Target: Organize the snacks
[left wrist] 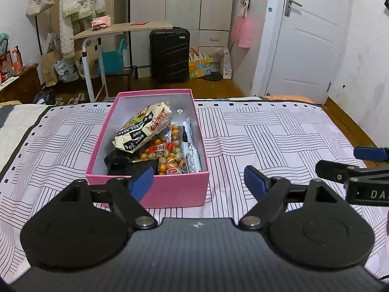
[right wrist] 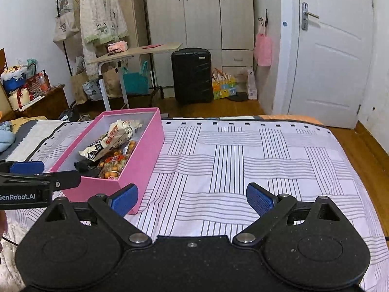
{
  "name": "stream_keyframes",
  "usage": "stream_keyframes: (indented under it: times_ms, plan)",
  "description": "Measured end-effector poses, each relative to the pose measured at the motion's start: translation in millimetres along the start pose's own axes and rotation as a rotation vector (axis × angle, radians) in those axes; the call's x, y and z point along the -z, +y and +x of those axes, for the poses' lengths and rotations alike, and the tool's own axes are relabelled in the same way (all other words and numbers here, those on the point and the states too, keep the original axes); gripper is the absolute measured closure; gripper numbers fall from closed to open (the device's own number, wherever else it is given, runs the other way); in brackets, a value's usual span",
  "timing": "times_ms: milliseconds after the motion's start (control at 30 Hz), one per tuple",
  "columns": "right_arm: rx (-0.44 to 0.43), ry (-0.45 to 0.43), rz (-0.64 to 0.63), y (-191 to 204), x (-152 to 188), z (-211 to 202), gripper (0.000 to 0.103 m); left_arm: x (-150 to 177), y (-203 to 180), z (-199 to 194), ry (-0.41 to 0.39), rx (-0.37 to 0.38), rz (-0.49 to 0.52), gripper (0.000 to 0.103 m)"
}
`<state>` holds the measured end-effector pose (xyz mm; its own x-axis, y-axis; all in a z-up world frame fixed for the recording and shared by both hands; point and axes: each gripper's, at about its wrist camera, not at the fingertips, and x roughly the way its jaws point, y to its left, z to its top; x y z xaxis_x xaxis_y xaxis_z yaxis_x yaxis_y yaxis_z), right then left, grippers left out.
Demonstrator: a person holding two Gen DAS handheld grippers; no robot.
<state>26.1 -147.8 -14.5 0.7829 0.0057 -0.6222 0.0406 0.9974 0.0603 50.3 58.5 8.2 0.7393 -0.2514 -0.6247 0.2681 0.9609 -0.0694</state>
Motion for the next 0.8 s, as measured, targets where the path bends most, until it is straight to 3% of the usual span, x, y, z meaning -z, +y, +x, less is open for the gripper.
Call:
stream_keyframes:
  times_ms: [133, 333, 800]
  plan:
    - [-0.012, 0.002, -0.008, 6, 4, -9, 0.005, 3, -4, -2, -0.015, -0.019, 0.016, 0.006]
    - [-0.003, 0.006, -0.025, 8, 8, -14, 0.005, 3, -2, -7, -0.047, -0.039, 0.005, 0.004]
    - [0.009, 0.008, 0.028, -3, 9, -7, 0.005, 5, -4, -9, -0.007, -0.071, -0.015, 0.003]
